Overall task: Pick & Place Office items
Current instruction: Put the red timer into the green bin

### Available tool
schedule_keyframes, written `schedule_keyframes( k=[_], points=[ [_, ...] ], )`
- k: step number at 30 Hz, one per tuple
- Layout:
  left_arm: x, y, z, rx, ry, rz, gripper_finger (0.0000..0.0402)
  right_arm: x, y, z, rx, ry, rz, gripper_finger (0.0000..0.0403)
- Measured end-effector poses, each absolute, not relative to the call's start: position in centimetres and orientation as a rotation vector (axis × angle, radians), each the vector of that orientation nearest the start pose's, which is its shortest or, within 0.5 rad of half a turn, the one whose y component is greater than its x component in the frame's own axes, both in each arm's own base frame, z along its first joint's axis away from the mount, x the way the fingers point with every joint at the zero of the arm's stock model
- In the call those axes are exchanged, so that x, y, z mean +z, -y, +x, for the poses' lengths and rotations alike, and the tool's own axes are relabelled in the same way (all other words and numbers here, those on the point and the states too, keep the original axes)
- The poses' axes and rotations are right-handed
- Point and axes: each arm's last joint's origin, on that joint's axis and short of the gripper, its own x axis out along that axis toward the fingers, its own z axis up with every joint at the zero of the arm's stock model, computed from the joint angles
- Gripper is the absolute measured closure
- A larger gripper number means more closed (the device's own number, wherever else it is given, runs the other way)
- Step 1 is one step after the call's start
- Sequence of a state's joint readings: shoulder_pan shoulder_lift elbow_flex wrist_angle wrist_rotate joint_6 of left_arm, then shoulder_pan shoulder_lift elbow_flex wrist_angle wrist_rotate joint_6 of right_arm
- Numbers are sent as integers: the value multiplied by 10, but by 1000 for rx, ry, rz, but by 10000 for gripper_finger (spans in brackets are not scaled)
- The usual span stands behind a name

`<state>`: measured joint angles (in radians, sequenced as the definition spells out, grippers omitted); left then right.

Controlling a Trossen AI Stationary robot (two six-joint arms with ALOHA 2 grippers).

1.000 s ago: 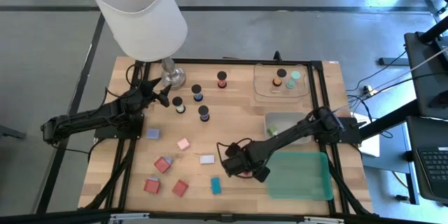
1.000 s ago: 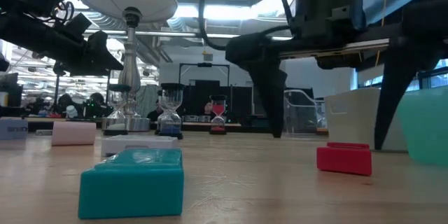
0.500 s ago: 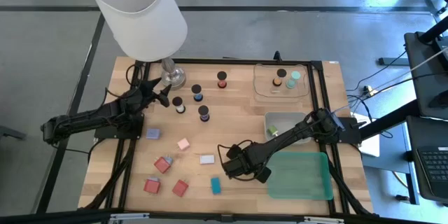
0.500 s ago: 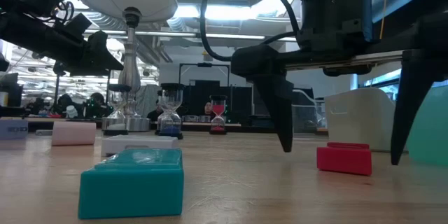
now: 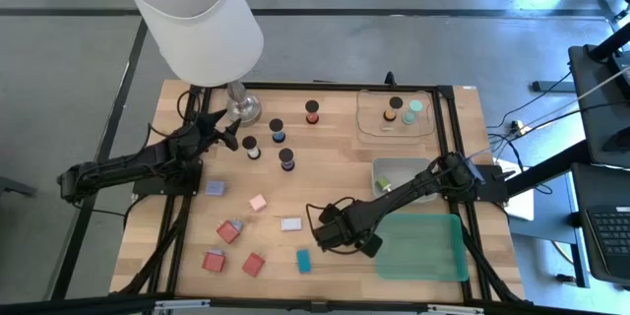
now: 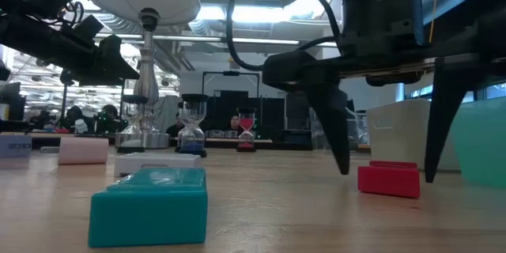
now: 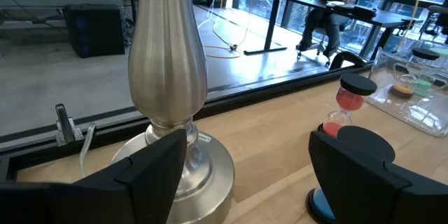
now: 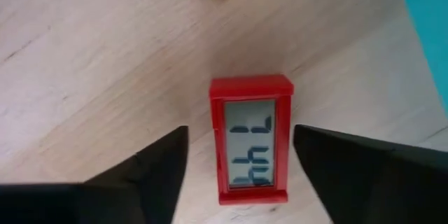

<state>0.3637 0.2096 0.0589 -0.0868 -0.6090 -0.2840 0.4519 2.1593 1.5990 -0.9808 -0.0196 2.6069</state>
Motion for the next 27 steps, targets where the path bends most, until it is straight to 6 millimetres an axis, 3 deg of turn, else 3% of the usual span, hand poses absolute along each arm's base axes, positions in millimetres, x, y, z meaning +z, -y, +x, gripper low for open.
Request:
schedule_keyframes(
  k=[6, 10, 20, 27],
  points=[
    [159, -52, 89, 995, -106, -230, 105, 147, -179, 367, -1594, -905, 1643, 234],
    [159, -52, 89, 996, -106, -230, 105, 147, -179, 367, -1588, -908, 1639, 265],
    [159, -52, 89, 995, -106, -230, 105, 147, -178, 368, -1594, -895, 1650, 223],
    [160, -52, 89, 996, -105, -230, 105, 131, -181, 372, -1596, -939, 1640, 218]
  ],
)
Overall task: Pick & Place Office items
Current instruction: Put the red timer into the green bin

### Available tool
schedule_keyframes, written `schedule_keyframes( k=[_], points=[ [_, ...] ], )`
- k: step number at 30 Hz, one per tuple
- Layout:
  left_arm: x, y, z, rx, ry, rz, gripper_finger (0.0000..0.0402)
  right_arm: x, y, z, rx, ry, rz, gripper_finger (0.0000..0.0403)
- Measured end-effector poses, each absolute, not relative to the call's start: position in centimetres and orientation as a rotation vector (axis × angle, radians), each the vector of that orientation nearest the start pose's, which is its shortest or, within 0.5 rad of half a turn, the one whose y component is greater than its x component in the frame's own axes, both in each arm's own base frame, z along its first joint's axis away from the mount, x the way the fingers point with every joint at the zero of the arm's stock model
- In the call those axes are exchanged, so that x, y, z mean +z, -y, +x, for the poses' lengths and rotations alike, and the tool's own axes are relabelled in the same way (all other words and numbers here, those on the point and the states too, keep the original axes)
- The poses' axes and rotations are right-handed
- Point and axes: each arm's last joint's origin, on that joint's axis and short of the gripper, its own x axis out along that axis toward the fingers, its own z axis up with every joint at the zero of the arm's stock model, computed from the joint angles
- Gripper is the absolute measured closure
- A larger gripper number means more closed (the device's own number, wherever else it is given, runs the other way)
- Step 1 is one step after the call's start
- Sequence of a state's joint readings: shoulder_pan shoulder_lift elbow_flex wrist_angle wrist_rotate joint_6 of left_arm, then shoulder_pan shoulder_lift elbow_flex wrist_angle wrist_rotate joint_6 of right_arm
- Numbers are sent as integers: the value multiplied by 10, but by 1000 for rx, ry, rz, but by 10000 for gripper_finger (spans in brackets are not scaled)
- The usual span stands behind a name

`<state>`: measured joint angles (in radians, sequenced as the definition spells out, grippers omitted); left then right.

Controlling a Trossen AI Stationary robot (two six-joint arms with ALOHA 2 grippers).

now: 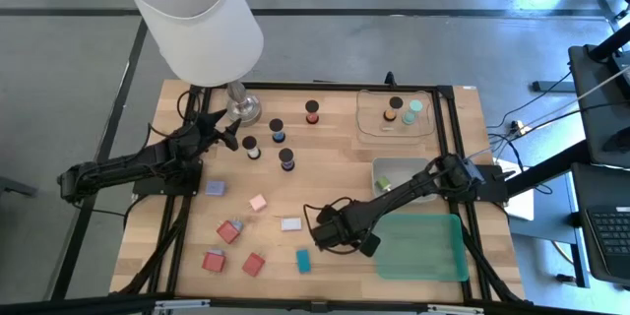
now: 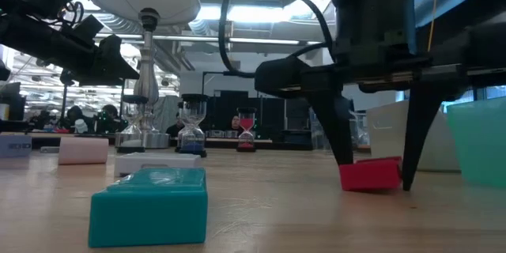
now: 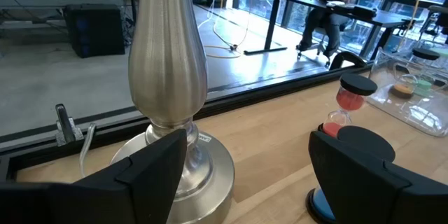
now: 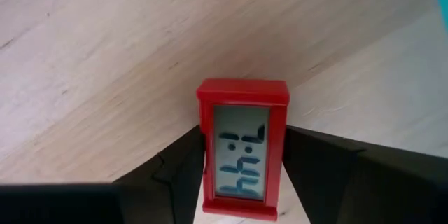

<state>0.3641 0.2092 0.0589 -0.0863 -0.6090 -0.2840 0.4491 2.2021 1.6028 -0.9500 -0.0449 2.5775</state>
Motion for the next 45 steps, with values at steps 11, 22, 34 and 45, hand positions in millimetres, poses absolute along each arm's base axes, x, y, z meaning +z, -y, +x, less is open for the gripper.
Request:
schedule_keyframes(
  k=[11, 22, 34, 45],
  points=[
    [159, -52, 89, 995, -106, -230, 105, 134, -181, 372, -1581, -909, 1642, 221],
    [159, -52, 89, 995, -106, -230, 105, 154, -180, 377, -1591, -838, 1554, 243],
    [159, -52, 89, 995, -105, -230, 105, 246, -193, 362, -1678, -629, 1425, 256],
    [160, -52, 89, 995, -101, -231, 105, 259, -215, 299, -1773, -405, 1555, 243]
  ],
)
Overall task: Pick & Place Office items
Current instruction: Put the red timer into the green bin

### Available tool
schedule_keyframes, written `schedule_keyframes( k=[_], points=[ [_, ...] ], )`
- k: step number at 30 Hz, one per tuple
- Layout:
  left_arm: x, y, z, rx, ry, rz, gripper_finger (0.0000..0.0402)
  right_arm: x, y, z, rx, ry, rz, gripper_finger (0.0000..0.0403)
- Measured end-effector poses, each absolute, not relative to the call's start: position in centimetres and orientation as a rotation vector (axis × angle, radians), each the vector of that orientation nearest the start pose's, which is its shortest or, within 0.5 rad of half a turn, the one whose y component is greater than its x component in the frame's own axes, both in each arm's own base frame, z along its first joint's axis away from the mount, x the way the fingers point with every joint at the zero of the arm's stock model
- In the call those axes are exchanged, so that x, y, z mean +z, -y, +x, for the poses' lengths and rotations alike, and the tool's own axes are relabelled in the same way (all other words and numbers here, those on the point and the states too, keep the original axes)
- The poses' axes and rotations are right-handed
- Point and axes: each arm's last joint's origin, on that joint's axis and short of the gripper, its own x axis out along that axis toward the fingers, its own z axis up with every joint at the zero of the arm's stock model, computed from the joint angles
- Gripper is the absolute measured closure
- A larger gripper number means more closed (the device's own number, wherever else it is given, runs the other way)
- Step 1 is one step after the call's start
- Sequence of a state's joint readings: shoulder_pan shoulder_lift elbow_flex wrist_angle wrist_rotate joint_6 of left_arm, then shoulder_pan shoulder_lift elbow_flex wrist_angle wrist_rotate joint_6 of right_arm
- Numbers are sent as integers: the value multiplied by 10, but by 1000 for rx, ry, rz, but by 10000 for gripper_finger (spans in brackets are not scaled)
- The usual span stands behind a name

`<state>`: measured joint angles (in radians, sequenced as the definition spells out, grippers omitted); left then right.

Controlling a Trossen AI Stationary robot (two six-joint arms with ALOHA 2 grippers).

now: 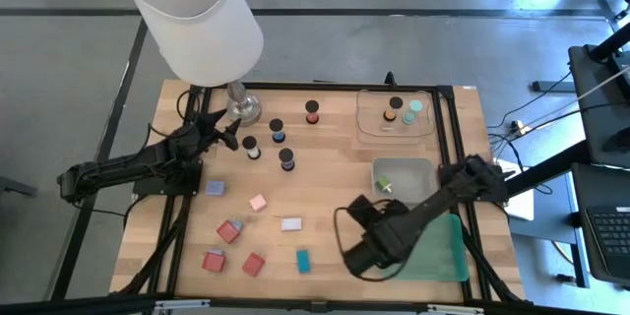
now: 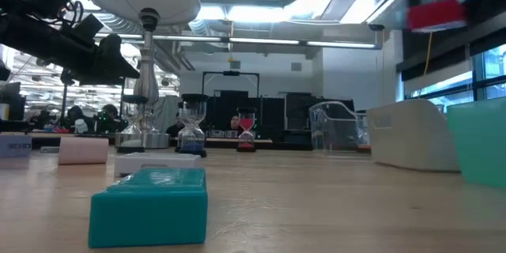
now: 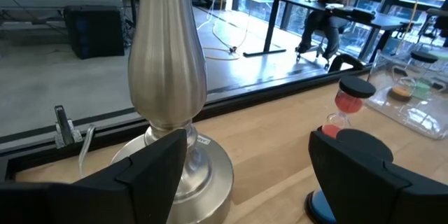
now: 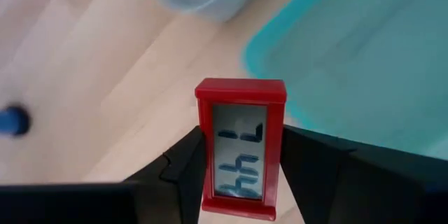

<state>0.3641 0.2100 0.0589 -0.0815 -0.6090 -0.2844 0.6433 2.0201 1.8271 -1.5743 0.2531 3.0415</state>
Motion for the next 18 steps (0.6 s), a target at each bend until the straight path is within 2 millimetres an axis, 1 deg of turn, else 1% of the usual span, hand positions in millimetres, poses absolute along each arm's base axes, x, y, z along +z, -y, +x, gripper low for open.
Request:
schedule_keyframes(
  k=[3, 7, 10, 13, 16, 18],
  points=[
    [160, -52, 89, 995, -100, -231, 105, 257, -219, 278, -1842, -398, 1578, 242],
    [160, -52, 90, 995, -98, -231, 105, 258, -218, 255, -1917, -501, 1545, 241],
    [160, -52, 90, 995, -99, -231, 105, 259, -218, 248, -1976, -577, 1544, 241],
    [160, -52, 90, 995, -100, -231, 105, 257, -217, 244, -2025, -618, 1527, 241],
    [160, -52, 90, 995, -99, -231, 105, 247, -215, 240, -2067, -621, 1485, 241],
    [160, -52, 90, 995, -99, -231, 105, 237, -214, 239, -2069, -615, 1479, 241]
  ],
)
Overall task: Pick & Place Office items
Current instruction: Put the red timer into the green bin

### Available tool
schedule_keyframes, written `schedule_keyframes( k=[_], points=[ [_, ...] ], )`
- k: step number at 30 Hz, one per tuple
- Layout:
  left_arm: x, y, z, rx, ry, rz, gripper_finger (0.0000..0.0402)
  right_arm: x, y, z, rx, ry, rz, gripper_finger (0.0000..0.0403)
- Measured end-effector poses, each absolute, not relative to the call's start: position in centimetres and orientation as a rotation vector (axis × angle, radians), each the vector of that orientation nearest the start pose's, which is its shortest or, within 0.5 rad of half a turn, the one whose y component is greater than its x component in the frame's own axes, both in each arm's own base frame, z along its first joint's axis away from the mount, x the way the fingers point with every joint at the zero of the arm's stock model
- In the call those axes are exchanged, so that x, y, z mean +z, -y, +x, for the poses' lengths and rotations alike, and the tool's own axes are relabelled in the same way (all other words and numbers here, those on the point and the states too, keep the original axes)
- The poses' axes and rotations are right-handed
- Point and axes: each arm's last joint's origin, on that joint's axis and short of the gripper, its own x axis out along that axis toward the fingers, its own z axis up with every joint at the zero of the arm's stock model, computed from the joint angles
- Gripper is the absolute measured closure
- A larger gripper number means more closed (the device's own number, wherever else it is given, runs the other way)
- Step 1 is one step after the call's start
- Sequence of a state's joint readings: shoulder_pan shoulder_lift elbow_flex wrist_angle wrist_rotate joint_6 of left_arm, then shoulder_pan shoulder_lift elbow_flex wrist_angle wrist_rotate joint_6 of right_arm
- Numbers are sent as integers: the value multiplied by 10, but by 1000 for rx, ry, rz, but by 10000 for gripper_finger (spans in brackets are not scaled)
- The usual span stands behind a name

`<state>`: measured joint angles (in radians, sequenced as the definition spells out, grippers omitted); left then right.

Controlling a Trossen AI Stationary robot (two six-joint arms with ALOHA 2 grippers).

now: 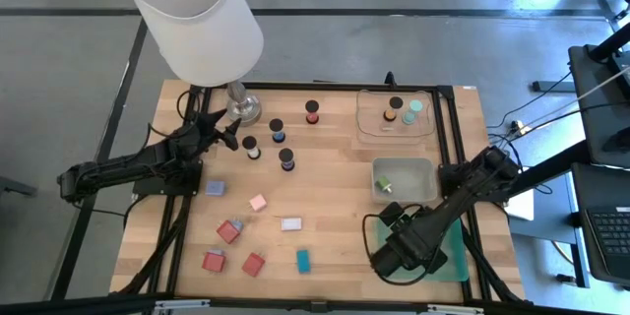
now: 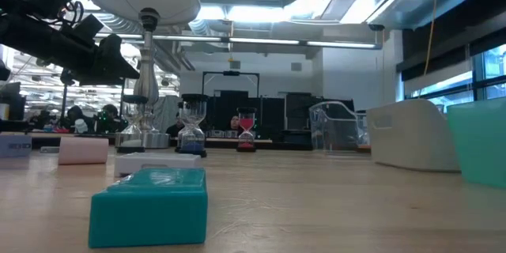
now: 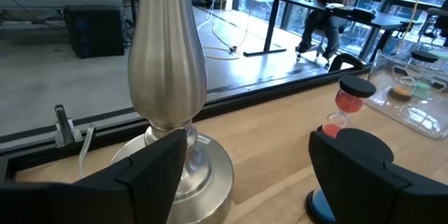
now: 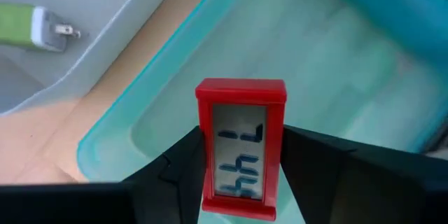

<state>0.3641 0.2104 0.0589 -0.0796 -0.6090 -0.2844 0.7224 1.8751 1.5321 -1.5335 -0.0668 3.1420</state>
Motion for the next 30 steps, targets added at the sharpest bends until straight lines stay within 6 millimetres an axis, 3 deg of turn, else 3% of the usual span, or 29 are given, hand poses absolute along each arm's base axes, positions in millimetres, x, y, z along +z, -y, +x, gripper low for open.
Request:
schedule_keyframes(
  k=[11, 23, 30],
  points=[
    [160, -52, 90, 995, -100, -231, 105, 180, -215, 243, -1926, -645, 1653, 241],
    [160, -52, 90, 994, -100, -231, 105, 174, -214, 243, -1905, -654, 1650, 237],
    [160, -52, 90, 995, -100, -231, 105, 174, -213, 242, -1893, -697, 1612, 182]
  ],
)
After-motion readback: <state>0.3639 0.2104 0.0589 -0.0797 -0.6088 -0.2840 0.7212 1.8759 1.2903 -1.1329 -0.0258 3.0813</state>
